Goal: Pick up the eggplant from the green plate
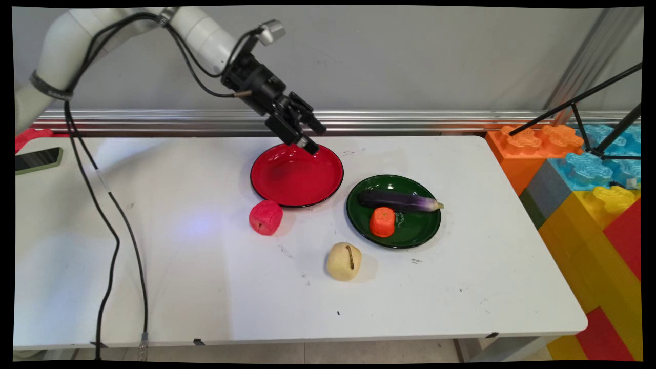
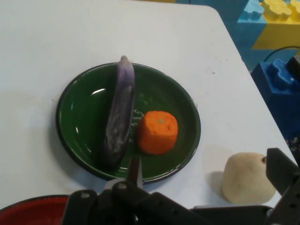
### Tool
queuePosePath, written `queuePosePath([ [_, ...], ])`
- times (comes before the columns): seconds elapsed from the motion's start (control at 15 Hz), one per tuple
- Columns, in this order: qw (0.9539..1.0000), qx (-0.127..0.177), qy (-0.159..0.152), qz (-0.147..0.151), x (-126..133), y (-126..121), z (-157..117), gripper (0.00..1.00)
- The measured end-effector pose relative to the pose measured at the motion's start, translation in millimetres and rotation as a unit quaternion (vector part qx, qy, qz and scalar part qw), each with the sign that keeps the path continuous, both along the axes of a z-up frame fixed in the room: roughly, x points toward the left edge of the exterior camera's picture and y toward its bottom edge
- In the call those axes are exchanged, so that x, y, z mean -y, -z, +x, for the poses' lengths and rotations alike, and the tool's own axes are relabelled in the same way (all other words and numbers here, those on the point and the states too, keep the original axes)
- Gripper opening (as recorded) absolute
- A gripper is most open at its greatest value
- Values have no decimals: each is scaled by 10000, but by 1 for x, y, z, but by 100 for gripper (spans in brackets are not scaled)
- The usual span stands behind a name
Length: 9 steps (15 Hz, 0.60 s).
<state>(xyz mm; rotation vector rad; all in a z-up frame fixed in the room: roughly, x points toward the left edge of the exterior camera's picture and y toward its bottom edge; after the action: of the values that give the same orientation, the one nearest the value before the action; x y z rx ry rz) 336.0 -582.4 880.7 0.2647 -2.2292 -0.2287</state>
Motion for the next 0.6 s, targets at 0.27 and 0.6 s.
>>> queuePosePath([
  [0.27, 9998, 90, 160, 20, 6, 14, -26, 100],
  [0.6, 9993, 159, 344, -45, 19, 32, -66, 100],
])
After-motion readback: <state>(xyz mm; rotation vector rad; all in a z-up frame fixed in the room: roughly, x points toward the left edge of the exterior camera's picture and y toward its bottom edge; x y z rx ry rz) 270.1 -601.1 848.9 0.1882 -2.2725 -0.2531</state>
